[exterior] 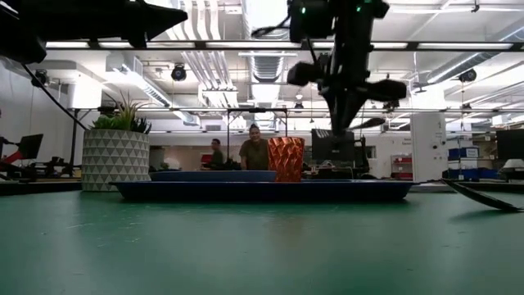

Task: Pick and place plate/cup/fork/spoon on tray
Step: Put the orange fork on the blue tray to the right of the blue plate

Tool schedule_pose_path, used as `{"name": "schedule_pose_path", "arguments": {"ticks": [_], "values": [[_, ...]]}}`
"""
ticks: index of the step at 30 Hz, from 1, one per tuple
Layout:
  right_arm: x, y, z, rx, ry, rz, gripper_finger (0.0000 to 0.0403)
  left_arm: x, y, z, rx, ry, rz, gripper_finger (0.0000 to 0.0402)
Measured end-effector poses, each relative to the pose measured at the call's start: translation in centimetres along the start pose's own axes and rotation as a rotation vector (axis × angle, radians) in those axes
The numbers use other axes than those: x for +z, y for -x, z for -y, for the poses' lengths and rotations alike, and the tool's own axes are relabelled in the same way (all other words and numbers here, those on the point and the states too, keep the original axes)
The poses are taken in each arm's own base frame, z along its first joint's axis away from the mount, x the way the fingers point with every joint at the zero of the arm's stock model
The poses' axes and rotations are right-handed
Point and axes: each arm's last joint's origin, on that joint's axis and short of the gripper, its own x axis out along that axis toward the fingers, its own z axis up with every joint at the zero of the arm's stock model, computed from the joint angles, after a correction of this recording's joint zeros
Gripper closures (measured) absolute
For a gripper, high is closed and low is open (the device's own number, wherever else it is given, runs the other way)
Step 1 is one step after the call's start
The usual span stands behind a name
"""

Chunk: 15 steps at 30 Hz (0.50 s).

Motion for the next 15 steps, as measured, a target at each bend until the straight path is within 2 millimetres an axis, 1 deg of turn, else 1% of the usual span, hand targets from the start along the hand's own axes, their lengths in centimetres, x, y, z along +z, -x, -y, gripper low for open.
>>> {"name": "schedule_pose_path", "arguments": {"ticks": [5, 9, 15], "values": [[1.9, -1.5, 0.2, -0.017, -0.047, -0.012, 0.0393, -0.2, 0.0, -0.2, 0.063, -0.062, -0.073, 0.0357], [2.6, -2.3, 0.4, -0.040, -0.070, -0.017, 0.0394, -0.3, 0.1, -0.3, 0.104, -0.080, -0.122, 0.0357], [3.9, -3.7, 1.0, -0.082, -0.052, -0.034, 0.0394, -0.3, 0.1, -0.4, 0.112, -0.076, -0.123, 0.0357]]}}
